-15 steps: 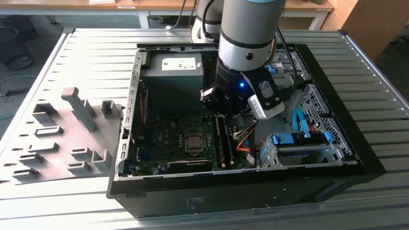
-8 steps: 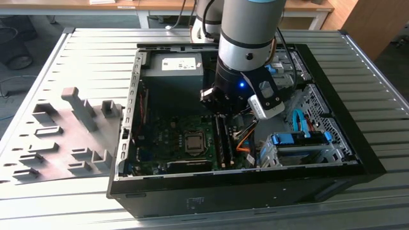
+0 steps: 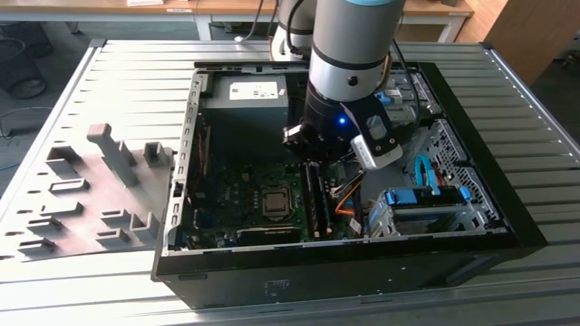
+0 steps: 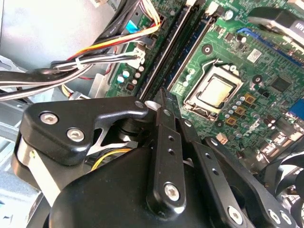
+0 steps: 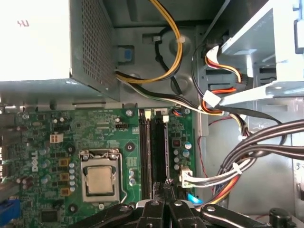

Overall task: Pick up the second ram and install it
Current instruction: 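Press down the second ram until it locks into place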

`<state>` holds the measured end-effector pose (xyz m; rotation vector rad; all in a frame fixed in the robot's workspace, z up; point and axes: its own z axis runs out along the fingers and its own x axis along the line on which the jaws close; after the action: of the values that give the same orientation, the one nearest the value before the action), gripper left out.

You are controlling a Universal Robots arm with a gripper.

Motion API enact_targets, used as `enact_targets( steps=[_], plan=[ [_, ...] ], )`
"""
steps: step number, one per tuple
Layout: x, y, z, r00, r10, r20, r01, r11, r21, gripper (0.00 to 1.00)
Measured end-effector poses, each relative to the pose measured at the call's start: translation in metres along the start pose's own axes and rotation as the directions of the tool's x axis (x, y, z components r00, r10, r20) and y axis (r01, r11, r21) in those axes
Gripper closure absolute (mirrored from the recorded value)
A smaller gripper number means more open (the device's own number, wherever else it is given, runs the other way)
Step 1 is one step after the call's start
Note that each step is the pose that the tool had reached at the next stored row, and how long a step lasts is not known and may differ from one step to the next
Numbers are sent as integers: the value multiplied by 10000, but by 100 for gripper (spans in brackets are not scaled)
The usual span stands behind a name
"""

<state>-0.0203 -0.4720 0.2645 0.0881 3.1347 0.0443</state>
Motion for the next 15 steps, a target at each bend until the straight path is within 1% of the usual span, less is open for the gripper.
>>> enact_targets(
  steps=[1,2,4,7,12,15],
  plan=[
    [11,3,13,10000,0,-1,0,10000,-40,89],
    [24,7,27,10000,-1,-3,1,10000,-61,89],
    [49,26,62,10000,-1,-4,1,10000,-82,89],
    [96,60,117,10000,-9,9,10,10000,-91,89],
    [107,185,201,10000,-13,11,13,9999,-144,89],
    [111,243,256,10000,-17,10,17,9999,-145,89]
  ],
)
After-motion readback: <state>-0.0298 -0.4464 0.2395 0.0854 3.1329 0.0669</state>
